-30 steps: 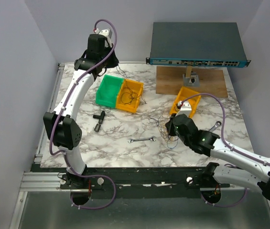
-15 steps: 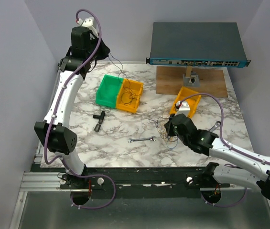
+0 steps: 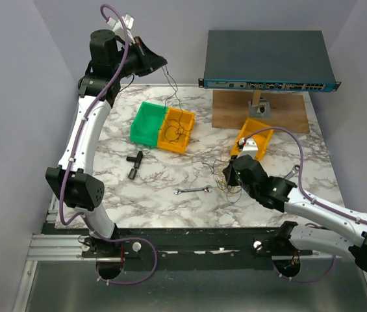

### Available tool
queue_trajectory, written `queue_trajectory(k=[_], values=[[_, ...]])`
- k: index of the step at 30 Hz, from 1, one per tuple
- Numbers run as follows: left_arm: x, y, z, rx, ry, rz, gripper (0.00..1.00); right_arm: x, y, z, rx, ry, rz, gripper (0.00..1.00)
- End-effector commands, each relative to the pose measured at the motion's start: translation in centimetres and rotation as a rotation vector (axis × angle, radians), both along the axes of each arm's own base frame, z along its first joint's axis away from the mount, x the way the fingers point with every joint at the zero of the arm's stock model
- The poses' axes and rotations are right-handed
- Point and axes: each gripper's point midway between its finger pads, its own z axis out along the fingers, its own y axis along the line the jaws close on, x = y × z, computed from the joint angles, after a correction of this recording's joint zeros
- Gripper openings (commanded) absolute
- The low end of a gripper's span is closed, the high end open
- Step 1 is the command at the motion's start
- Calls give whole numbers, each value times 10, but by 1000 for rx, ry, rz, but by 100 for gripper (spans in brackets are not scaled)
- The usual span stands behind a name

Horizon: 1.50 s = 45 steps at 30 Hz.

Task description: Untangle the cables

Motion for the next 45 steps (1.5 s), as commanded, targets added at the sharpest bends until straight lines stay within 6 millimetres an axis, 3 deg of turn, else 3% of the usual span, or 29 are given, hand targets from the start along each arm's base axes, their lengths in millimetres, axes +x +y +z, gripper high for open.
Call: queue_trajectory(k=[1, 5, 10, 15, 26, 38, 45], values=[[-43, -43, 52, -108, -96, -215, 0, 4, 9, 12, 46, -13, 7, 1], [-59, -63, 64, -133, -108, -282, 0, 3, 11, 11, 48, -9, 12, 1], [-68, -67, 84, -178, -125, -310, 0, 2, 10, 10, 50, -8, 14, 1], [-92, -75, 112, -218, -170, -381, 0, 2, 7, 11, 50, -13, 5, 1], [-100, -64, 140, -208, -226, -341, 0, 0, 6, 15, 57, -18, 6, 1], [-71, -45, 125, -195, -192, -262, 0, -2, 3, 17, 61, -21, 5, 1], [-33, -38, 79, -166, -96, -217, 0, -1, 3, 18, 59, -24, 6, 1]])
